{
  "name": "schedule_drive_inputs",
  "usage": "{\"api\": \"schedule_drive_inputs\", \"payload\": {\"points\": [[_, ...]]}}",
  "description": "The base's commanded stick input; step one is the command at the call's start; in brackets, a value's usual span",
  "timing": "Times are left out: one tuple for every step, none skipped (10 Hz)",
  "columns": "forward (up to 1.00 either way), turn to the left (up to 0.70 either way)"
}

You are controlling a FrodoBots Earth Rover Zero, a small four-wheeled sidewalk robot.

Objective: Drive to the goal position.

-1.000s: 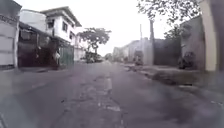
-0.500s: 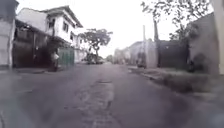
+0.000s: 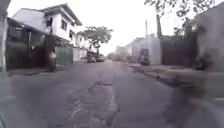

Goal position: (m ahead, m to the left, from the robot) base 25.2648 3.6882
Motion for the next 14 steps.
{"api": "schedule_drive_inputs", "payload": {"points": [[1.0,0.0],[1.0,0.0],[1.0,0.0],[1.0,0.0],[1.0,0.0],[1.0,0.0],[1.0,0.0],[1.0,0.0],[1.0,0.0],[1.0,0.0],[1.0,0.0],[1.0,0.0],[1.0,0.0],[1.0,0.0]]}}
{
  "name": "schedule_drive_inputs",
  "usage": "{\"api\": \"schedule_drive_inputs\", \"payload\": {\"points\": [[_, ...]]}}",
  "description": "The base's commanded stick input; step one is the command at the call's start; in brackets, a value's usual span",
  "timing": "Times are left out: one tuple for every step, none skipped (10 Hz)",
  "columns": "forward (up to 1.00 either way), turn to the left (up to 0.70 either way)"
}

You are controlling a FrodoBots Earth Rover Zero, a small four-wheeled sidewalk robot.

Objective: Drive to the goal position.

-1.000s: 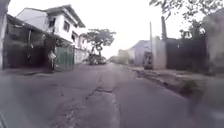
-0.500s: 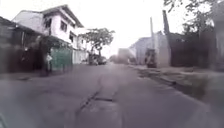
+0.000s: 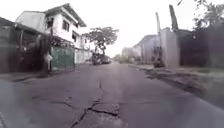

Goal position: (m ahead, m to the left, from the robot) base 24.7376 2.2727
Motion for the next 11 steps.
{"api": "schedule_drive_inputs", "payload": {"points": [[1.0,0.0],[1.0,0.0],[1.0,0.0],[1.0,0.0],[1.0,0.0],[1.0,0.0],[1.0,0.0],[1.0,0.0],[1.0,0.0],[1.0,0.0],[1.0,0.0]]}}
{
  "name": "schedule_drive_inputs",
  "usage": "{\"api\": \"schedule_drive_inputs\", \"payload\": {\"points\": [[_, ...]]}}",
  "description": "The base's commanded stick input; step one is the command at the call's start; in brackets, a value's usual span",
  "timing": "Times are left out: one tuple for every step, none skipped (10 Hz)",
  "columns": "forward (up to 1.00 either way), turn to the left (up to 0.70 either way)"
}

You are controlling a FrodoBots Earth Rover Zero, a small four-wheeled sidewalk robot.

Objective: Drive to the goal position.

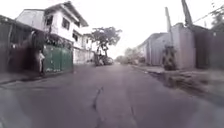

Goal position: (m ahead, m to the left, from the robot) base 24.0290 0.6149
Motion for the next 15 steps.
{"api": "schedule_drive_inputs", "payload": {"points": [[1.0,0.0],[1.0,0.0],[1.0,0.0],[1.0,0.0],[1.0,0.0],[1.0,0.0],[1.0,0.0],[1.0,0.0],[1.0,0.0],[1.0,0.0],[1.0,-0.16],[1.0,-0.4],[1.0,-0.4],[1.0,-0.4],[1.0,-0.4]]}}
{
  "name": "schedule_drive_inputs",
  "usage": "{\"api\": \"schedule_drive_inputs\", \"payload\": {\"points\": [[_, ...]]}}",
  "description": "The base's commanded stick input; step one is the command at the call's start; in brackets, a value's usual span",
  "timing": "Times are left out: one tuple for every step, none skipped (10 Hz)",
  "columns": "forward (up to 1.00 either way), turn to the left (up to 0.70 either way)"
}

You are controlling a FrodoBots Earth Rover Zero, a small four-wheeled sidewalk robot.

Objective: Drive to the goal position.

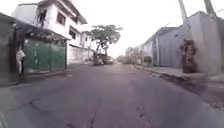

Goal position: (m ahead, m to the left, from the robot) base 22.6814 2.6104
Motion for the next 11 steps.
{"api": "schedule_drive_inputs", "payload": {"points": [[1.0,-0.4],[1.0,-0.4],[1.0,-0.4],[1.0,-0.34],[1.0,-0.01],[1.0,0.0],[1.0,0.0],[1.0,0.0],[1.0,0.0],[1.0,0.0],[1.0,0.0]]}}
